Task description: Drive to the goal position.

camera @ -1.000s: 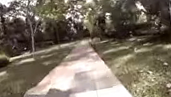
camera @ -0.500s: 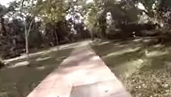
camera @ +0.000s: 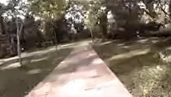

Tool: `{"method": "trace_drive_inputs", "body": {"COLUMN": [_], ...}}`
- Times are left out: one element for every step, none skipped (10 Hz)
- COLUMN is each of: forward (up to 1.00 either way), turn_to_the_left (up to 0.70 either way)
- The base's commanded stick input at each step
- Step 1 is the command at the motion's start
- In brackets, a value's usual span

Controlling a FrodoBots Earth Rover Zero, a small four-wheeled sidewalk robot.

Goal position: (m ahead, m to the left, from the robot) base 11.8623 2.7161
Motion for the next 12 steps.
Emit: {"method": "trace_drive_inputs", "body": {"forward": [1.0, 1.0, 1.0, 1.0, 1.0, 1.0, 1.0, 1.0, 1.0, 1.0, 1.0, 1.0], "turn_to_the_left": [0.0, 0.0, 0.0, 0.0, 0.0, 0.0, 0.0, 0.0, 0.0, 0.0, 0.0, 0.0]}}
